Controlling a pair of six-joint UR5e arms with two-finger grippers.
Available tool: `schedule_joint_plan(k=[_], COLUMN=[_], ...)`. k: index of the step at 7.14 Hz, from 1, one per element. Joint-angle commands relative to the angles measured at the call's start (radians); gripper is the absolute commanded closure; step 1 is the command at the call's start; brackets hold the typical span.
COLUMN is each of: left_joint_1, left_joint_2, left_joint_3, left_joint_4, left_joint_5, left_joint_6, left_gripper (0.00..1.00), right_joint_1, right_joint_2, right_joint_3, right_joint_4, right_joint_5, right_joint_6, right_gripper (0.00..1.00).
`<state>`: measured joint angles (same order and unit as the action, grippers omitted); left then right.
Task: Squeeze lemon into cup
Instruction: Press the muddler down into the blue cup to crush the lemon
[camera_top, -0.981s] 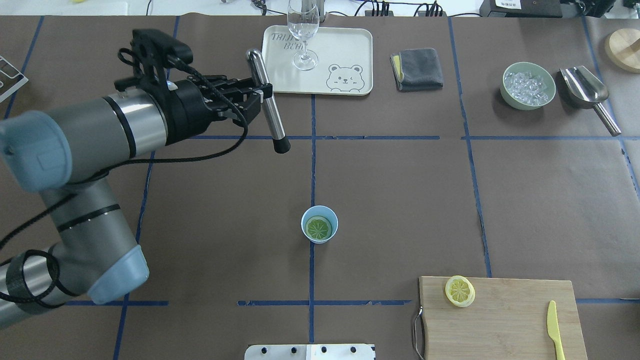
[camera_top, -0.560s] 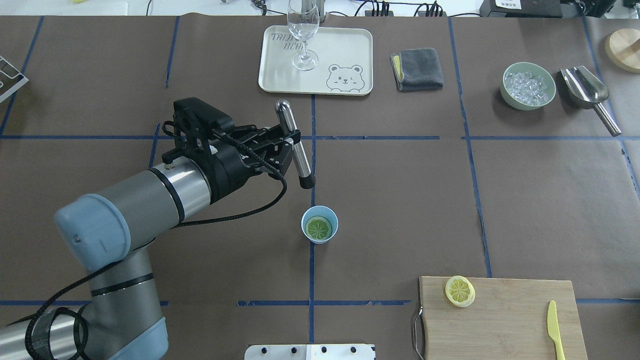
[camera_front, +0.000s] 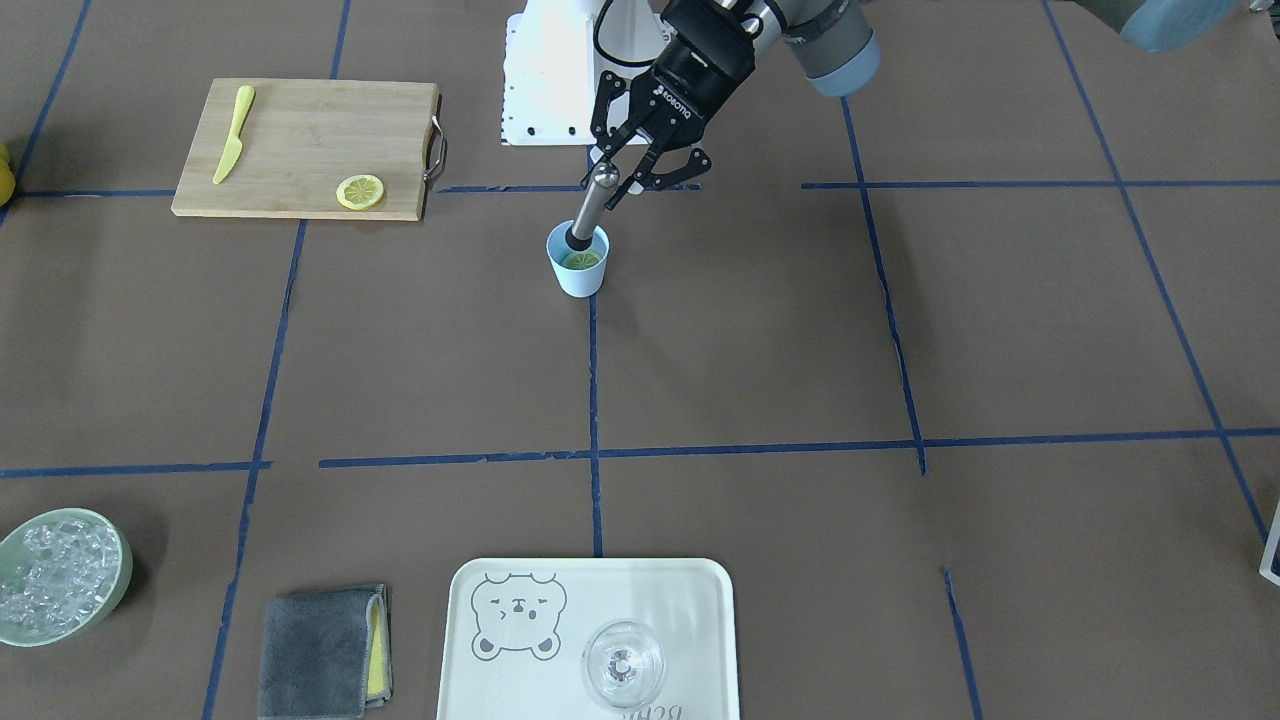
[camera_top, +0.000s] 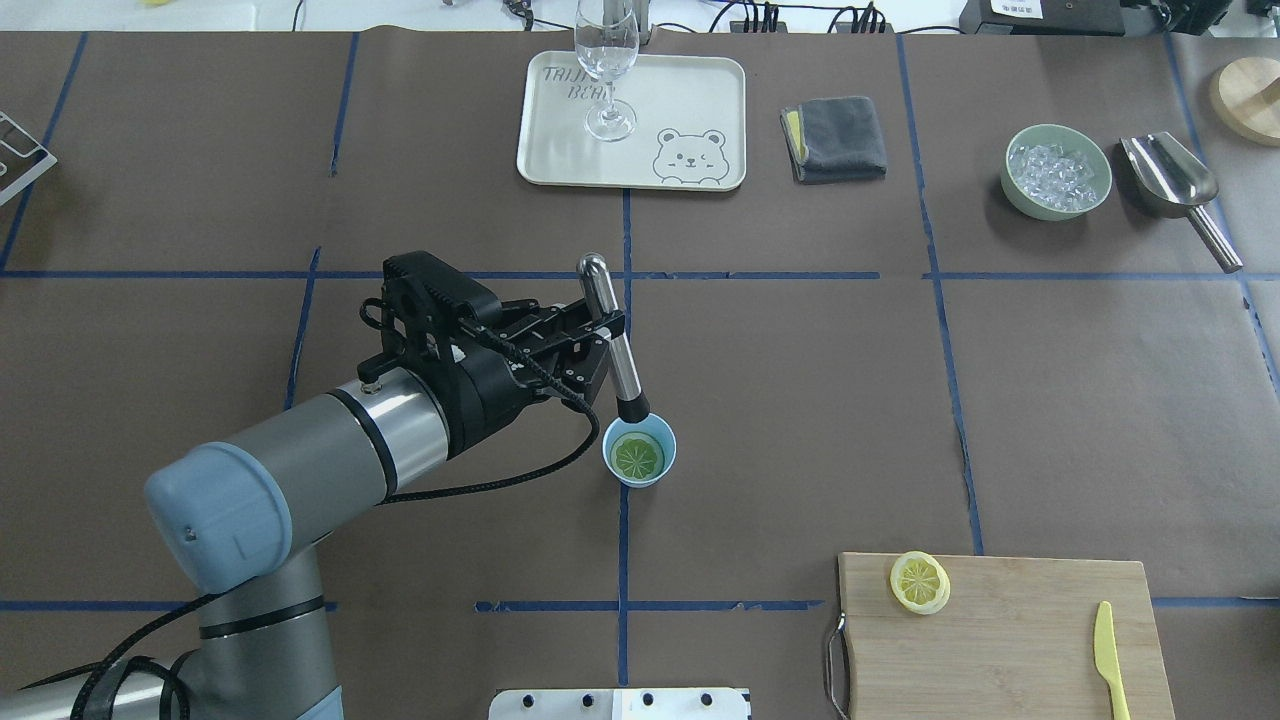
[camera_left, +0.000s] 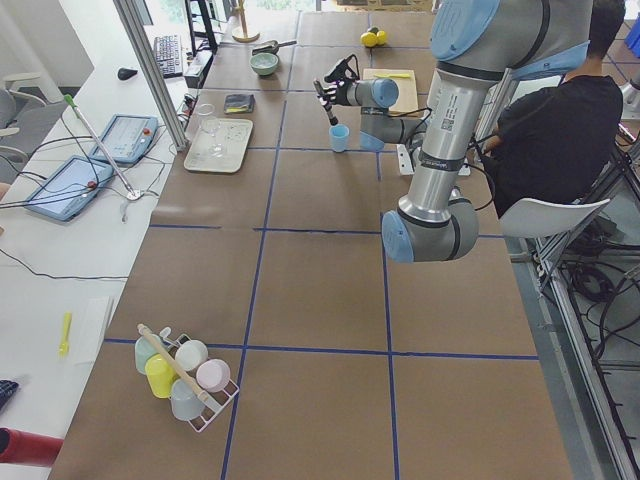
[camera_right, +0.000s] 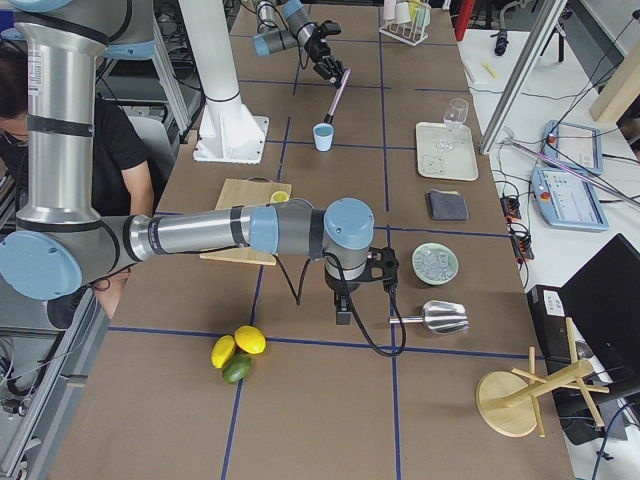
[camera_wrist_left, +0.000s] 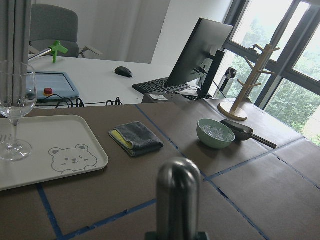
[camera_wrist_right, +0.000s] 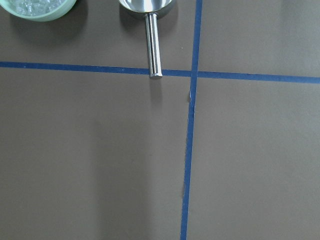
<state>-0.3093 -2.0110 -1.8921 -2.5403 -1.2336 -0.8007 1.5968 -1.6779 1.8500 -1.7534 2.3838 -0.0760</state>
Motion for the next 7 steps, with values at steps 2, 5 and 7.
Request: schedule_joint_plan(k=[2, 5, 7], left_joint_1=[0.022, 0.029, 0.041], left_joint_2=[-0.003, -0.008, -0.011], left_joint_3=[0.025, 0.053, 0.073], left_joint_4=[0.000, -0.001, -0.003], left_joint_5=[0.002, 0.000, -0.001], left_joint_6=[-0.002, 0.000, -0.002], left_gripper=[1.00, 1.00, 1.00], right_joint_1=[0.002, 0.002, 0.008], right_joint_2=[0.001, 0.003, 0.004], right_joint_3=[0.000, 0.000, 0.003], right_joint_4=[0.002, 0.002, 0.002], right_joint_5=[0.000, 0.002, 0.005], right_joint_6=[0.002, 0.001, 0.002], right_gripper=[0.00, 0.00, 0.00])
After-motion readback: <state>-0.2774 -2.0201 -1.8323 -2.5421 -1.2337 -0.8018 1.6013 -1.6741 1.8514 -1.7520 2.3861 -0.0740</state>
